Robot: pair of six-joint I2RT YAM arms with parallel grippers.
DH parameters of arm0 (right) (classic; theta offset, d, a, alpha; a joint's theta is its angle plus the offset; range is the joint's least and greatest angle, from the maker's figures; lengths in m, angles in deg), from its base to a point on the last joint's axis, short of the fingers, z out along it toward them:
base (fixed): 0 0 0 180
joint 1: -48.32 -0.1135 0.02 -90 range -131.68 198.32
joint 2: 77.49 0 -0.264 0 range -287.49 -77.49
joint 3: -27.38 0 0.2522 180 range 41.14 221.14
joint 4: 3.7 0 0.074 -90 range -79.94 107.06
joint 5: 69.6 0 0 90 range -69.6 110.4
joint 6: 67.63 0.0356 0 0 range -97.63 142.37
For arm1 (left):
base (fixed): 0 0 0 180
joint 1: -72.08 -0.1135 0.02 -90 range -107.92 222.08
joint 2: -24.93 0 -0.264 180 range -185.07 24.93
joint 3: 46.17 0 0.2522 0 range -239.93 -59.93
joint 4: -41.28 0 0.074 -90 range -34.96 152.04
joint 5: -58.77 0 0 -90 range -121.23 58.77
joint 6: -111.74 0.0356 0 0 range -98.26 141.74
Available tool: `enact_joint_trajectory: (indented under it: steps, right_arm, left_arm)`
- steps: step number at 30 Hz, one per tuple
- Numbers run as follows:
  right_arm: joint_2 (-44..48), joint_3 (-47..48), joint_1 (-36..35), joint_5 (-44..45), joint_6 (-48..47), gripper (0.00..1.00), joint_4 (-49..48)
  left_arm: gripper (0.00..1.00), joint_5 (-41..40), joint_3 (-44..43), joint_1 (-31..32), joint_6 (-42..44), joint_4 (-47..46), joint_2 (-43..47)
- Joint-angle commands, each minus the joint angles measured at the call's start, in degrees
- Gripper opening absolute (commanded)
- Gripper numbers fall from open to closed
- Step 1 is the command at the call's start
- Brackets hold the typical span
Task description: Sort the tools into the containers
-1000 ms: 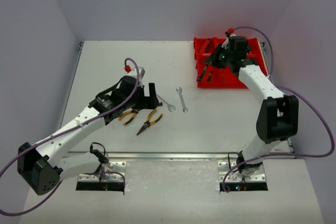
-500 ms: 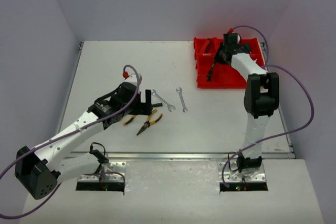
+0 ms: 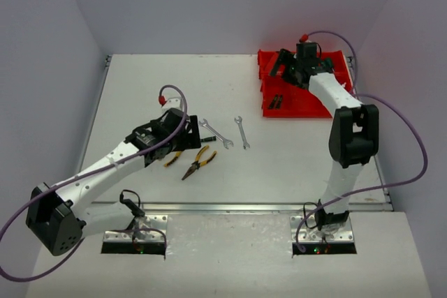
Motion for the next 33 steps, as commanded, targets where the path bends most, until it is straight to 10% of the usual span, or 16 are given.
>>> enact_joint_trajectory:
  steps: [1,17,33]
  right_arm:
    - [12.3,-1.4,-2.9,-1.7,-3.6,0.99,3.8]
    - [43.1,-39.4,-5.9,-13.8,-2.6,0.99,-4.1]
    - [49.3,-43.5,-5.9,-17.3,-2.5,0.99,-4.5]
  left_arm:
    - [1.0,-2.9,-5.5,0.1,-11.0,-0.4,-6.3]
    - [0.86,-12.0,-26.6,0.2,-55.9,20.6,-35.3]
    - [0.64,-9.4,-33.0,-0.2,-60.9,17.8,-52.6]
